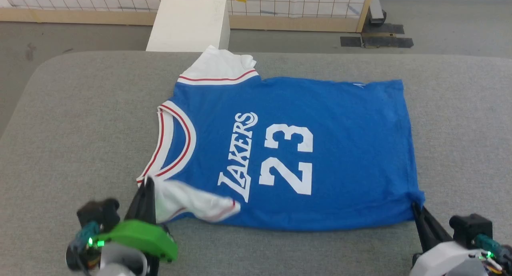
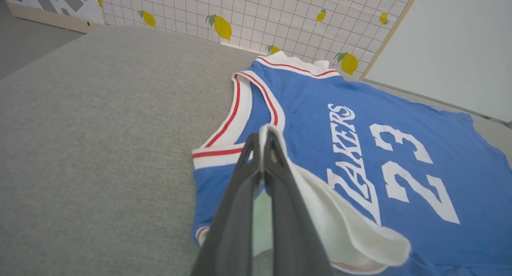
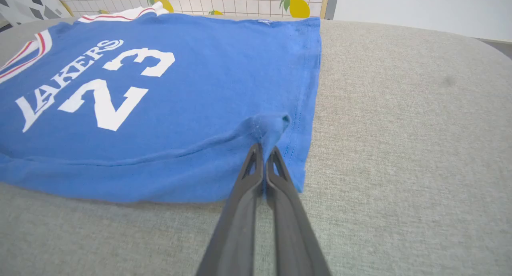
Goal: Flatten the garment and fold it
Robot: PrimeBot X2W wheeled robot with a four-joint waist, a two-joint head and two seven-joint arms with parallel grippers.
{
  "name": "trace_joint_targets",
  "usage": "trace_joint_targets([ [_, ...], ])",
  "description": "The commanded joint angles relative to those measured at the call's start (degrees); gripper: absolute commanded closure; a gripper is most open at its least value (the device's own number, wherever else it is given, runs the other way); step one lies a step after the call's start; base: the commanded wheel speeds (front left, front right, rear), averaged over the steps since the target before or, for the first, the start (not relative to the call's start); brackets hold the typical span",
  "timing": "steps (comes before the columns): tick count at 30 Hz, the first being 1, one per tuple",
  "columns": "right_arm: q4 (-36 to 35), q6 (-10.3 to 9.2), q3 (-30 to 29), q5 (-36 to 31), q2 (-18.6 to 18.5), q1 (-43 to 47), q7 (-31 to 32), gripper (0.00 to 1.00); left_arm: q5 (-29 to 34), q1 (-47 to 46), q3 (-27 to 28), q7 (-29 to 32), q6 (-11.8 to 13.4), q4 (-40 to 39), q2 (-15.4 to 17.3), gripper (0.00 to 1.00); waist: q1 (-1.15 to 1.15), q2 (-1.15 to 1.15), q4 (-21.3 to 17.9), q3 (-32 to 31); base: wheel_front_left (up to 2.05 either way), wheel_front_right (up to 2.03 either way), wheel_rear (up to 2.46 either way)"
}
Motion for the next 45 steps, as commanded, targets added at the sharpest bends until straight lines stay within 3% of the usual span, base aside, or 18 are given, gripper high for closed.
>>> trace_joint_targets([
  [1, -0.19, -0.10, -0.28, -0.53, 0.25, -1.72, -0.20, 1.00, 1.05, -2.82, 0.03, -0.45, -0.55, 0.74, -0.12, 1.00, 0.00, 0.00, -0.23, 0.71, 0.00, 0.00, 0.00],
  [8, -0.58, -0.10, -1.92, -1.02, -0.16, -7.79, -0.03, 1.00, 2.02, -15.90, 0.09, 0.14, -2.61, 6.34, -0.33, 1.00, 0.00, 0.00, -0.55, 5.53, 0.00, 0.00, 0.00],
  [16, 0.28, -0.10, -2.67, -0.66, -0.06, -14.83, 5.95, 1.00, 1.84, -26.51, -0.01, 5.65, -4.88, 14.12, 1.97, 1.00, 0.00, 0.00, -1.92, 11.33, 0.00, 0.00, 0.00],
  [22, 2.74, -0.10, -1.91, 1.59, -0.14, -20.35, 16.25, 1.00, -1.87, -30.49, 0.77, 16.04, -4.98, 20.81, 3.67, 1.00, 0.00, 0.00, -2.77, 14.27, 0.00, 0.00, 0.00],
  [29, 5.12, -0.10, -3.83, 2.70, 0.80, -24.42, 32.89, 1.00, -7.22, -31.02, -0.07, 31.51, -5.82, 26.13, 5.06, 1.00, 0.00, 0.00, -2.97, 15.53, 0.00, 0.00, 0.00],
  [32, 4.45, -0.10, -4.50, 3.30, 1.50, -24.79, 38.04, 1.00, -9.44, -30.35, 0.58, 34.55, -5.89, 25.86, 5.12, 1.00, 0.00, 0.00, -2.81, 15.37, 0.00, 0.00, 0.00],
  [33, 3.78, -0.10, -4.81, 3.58, 1.76, -24.72, 38.86, 0.80, -9.90, -30.07, 1.28, 33.66, -5.78, 25.27, 4.99, 0.72, 0.00, 0.00, -2.66, 15.16, 0.00, 0.00, 0.00],
  [34, 3.21, -0.10, -4.98, 3.77, 1.93, -24.54, 39.12, 0.38, -9.90, -29.88, 1.95, 32.00, -5.60, 24.73, 4.92, 0.00, 0.00, 0.00, -2.53, 14.88, 0.00, 0.00, 0.00],
  [35, 2.51, -0.10, -5.31, 4.15, 2.18, -24.17, 39.06, 0.00, -9.33, -29.61, 2.66, 28.97, -5.49, 23.98, 4.96, 0.00, 0.00, 0.00, -2.40, 14.40, 0.00, 0.00, 0.00],
  [40, -1.36, -0.10, -7.59, 5.70, 3.75, -20.97, 33.46, 0.00, -6.28, -26.36, 6.71, 8.22, -6.12, 20.64, 3.20, 0.00, 0.00, 0.00, -1.58, 11.06, 0.00, 0.00, 0.00],
  [45, -4.37, -0.10, -7.53, 7.44, 4.41, -16.44, 22.92, 0.00, -3.57, -20.37, 8.07, -3.69, -5.75, 18.29, 1.71, 0.00, 0.00, 0.00, -1.07, 7.07, 0.00, 0.00, 0.00],
])
